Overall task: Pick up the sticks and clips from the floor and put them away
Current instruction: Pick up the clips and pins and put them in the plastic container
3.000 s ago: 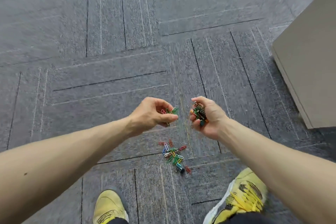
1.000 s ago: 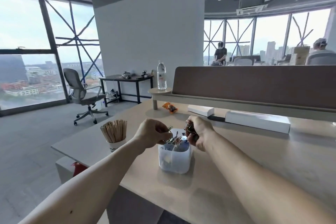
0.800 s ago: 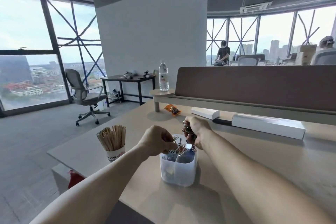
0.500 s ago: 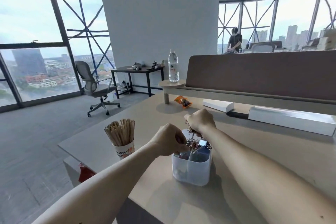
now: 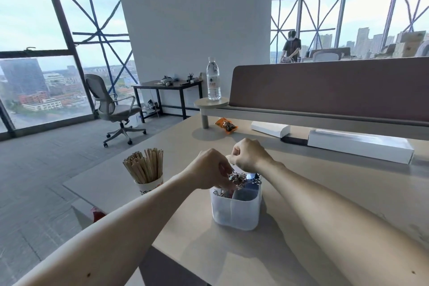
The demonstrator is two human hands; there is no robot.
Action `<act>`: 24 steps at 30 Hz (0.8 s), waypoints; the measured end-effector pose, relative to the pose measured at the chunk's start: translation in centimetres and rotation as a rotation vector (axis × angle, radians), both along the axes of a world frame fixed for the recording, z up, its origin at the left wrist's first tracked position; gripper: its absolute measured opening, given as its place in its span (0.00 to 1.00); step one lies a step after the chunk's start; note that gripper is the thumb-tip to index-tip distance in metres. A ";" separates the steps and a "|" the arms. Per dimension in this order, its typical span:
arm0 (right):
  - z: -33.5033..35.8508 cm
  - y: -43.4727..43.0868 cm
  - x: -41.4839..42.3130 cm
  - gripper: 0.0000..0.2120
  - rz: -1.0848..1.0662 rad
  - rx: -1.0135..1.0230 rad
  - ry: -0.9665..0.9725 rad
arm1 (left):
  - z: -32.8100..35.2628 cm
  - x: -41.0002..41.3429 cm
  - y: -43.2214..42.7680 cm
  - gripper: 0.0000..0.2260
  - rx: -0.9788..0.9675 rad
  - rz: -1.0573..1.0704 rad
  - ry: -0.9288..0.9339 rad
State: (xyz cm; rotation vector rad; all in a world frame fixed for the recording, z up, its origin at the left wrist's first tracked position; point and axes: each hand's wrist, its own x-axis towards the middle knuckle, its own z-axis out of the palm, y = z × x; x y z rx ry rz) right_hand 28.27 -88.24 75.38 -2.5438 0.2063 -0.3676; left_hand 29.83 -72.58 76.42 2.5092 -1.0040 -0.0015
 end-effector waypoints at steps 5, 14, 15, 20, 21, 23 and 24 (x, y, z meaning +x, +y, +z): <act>0.3 0.0 -0.6 0.03 0.127 -0.026 0.052 | 0.2 0.0 1.0 0.12 -0.030 0.021 0.009; 0.7 0.1 -1.6 0.17 0.231 0.051 0.063 | -0.7 0.0 2.0 0.07 -0.099 0.015 0.031; 0.7 0.1 -1.8 0.18 0.236 0.063 0.057 | -0.8 0.1 2.1 0.07 -0.095 0.012 0.007; 0.9 -0.6 -2.4 0.20 0.244 0.095 0.062 | -1.5 0.1 2.3 0.10 -0.110 0.042 -0.072; 0.9 -0.8 -2.6 0.18 0.238 0.087 0.050 | -1.6 0.0 2.1 0.11 -0.101 0.012 -0.068; 0.7 -1.3 -2.7 0.12 0.215 0.046 0.028 | -2.0 -0.2 1.7 0.13 -0.060 -0.065 -0.059; 0.7 -1.6 -2.8 0.11 0.209 0.002 0.028 | -2.2 -0.2 1.5 0.14 -0.006 -0.084 -0.067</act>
